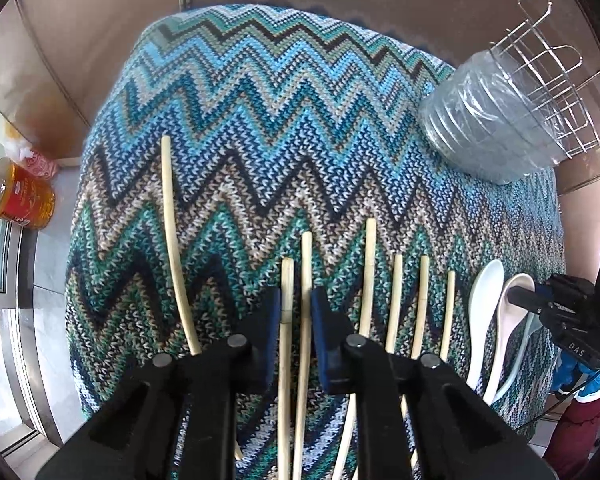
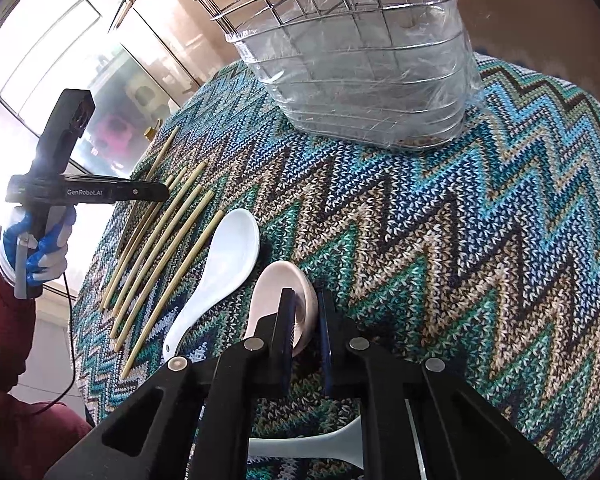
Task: Organize utensils
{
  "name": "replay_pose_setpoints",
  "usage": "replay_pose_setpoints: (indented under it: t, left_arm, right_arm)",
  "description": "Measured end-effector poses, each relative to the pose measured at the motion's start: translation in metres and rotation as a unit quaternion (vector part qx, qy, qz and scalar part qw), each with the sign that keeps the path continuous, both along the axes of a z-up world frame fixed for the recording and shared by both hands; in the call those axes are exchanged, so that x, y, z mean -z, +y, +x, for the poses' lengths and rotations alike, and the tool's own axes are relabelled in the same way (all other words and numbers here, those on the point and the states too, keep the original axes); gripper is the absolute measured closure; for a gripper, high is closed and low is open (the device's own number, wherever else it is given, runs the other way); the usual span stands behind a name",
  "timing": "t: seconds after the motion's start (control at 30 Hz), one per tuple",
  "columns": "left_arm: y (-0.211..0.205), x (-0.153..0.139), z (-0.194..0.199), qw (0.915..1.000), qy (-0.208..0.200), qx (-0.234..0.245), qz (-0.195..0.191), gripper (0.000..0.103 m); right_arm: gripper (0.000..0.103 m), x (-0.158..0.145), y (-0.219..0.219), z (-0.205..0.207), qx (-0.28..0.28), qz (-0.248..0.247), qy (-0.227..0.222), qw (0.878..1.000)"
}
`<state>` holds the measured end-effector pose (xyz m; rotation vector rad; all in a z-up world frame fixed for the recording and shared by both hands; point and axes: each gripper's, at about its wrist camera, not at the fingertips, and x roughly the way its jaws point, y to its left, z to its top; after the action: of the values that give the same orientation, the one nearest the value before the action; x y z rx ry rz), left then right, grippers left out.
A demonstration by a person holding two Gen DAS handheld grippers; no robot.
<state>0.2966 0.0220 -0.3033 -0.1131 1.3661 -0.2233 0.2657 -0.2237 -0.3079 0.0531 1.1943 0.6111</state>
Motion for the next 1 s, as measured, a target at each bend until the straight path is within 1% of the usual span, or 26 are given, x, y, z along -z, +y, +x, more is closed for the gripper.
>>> replay_pose_setpoints:
  t: [0.03,0.13,0.37,0.53,0.63,0.7,0.83,1.0]
  left_arm:
    - [0.000,0.000,0.000,1.0000,-0.001,-0.001,0.003,0.093]
    - [0.002,0.000,-0.001,1.0000,-0.004,-0.008,-0.002,0.093]
    - [0.015,-0.002,-0.010,0.9996,-0.022,-0.013,-0.008,0.094]
    - [0.013,-0.002,-0.008,0.9996,-0.024,-0.002,-0.011,0.093]
    - [0.016,-0.003,-0.010,0.9992,-0.025,-0.005,-0.030,0.092]
    - [0.024,-0.005,-0.012,0.9990,-0.026,-0.011,-0.036,0.092]
    - [0.034,-0.008,-0.013,0.9991,-0.025,-0.019,-0.030,0.092]
    - [0.037,-0.006,-0.011,0.9992,-0.021,-0.015,-0.029,0.092]
  right_arm:
    - [0.092,0.000,-0.001,0.002,-0.001,0.001,0.001,1.000]
    - [0.093,-0.001,-0.001,0.001,-0.003,0.003,0.002,1.000]
    - [0.093,-0.013,-0.002,-0.010,0.006,-0.002,-0.021,1.000]
    - [0.094,-0.017,0.000,-0.015,0.013,-0.010,-0.024,1.000]
    - [0.094,-0.015,-0.002,-0.022,0.017,-0.013,-0.026,0.999]
    - [0.094,-0.015,-0.007,-0.023,0.021,-0.012,-0.025,0.999]
    - [0.094,-0.015,-0.014,-0.028,0.025,-0.014,-0.025,0.999]
    - [0.094,-0.014,-0.030,-0.027,0.027,-0.012,-0.023,0.999]
